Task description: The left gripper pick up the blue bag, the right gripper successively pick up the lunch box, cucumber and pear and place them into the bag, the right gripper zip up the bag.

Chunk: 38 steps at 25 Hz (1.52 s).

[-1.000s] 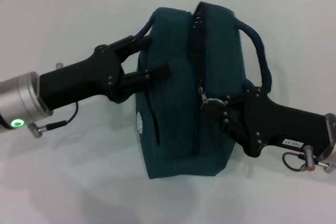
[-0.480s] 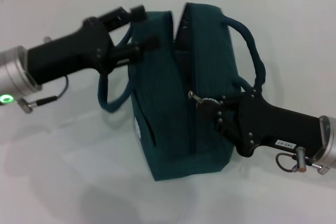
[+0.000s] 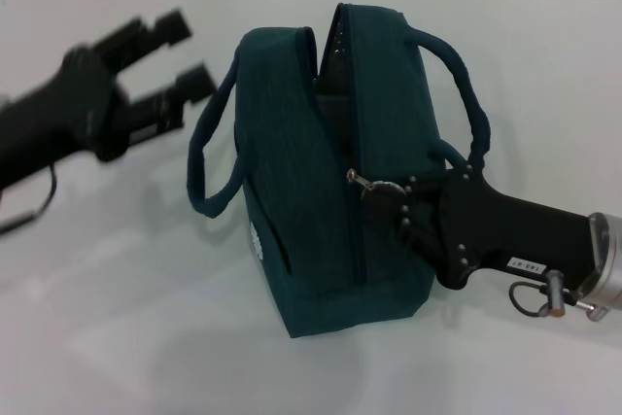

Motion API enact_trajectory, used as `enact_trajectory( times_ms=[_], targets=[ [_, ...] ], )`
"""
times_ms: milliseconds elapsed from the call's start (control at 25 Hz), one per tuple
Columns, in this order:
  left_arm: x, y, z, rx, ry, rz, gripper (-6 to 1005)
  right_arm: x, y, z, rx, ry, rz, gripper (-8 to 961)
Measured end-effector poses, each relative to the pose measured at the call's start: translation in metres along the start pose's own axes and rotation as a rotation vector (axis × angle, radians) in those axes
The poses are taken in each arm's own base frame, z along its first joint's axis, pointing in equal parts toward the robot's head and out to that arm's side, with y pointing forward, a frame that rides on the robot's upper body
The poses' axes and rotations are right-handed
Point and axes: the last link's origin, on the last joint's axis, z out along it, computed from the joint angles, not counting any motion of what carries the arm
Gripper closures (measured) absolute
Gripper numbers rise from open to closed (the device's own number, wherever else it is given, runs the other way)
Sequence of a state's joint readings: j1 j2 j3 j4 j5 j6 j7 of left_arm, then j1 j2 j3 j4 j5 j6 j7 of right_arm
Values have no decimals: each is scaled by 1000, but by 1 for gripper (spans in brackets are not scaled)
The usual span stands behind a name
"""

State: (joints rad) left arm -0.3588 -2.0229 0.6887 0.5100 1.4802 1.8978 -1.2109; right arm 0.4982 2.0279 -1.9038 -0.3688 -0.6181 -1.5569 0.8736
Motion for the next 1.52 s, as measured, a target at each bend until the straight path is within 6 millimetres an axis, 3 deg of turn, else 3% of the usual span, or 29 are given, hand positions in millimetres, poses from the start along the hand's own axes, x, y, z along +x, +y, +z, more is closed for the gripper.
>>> enact_trajectory(
  times_ms=[200, 440, 720, 1000, 1520],
  targets=[
    [-44, 41, -44, 136, -19, -24, 177, -2, -1, 1, -1, -3, -4, 946],
    [-84, 75, -60, 233, -2, -60, 179, -6, -5, 8, -18, -3, -20, 946],
    [-111, 84, -46, 249, -43, -120, 187, -10, -17, 19, -6, 30, -49, 946],
    [-120, 83, -24, 243, -28, -112, 198, -14, -22, 26, -9, 36, -63, 946],
    [-134, 88, -6, 284, -11, -177, 217, -13, -24, 28, -4, 47, -66, 946]
  ],
)
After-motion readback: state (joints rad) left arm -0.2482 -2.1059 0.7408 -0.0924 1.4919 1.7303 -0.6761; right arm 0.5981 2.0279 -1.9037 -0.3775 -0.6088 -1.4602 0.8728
